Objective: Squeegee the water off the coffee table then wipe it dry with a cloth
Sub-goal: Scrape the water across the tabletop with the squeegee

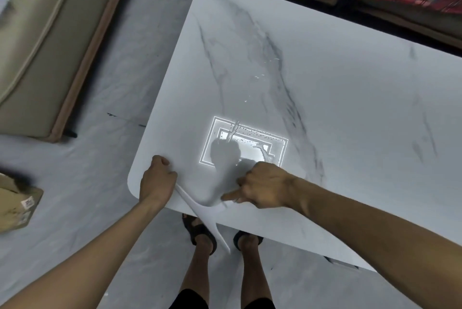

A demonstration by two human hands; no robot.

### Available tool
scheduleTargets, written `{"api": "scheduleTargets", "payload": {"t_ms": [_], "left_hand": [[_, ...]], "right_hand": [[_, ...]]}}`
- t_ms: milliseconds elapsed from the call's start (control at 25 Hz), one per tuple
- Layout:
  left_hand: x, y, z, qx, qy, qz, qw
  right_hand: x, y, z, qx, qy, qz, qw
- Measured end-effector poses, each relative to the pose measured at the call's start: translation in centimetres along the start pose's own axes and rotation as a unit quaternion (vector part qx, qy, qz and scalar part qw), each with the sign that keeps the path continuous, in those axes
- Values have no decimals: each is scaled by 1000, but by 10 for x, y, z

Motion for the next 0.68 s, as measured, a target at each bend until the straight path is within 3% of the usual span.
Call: {"api": "scheduleTargets", "payload": {"t_ms": [240,480,600,680], "left_hand": [[-6,8,-6,41,-47,25,998],[-9,42,-33,-12,-122,-24,992],[-12,60,-46,-53,-183,-34,981],[-12,71,-46,-58,-183,-33,981]], "right_hand": [[-33,45,13,-14,38,-97,994],[57,114,-2,-108,82,-269,953],[109,131,-22,-104,77,-339,932],[133,135,-27,-101,72,-366,922]]}}
Point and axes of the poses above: each hand's wrist, its own x-axis away from the middle knuckle, its own z-axis out of the back of the hand, y = z × x, the point moved 1 cm from there along -x, towards the middle knuckle, and after that the axes turned 9 degrees about -z, right-handed, at the moved point
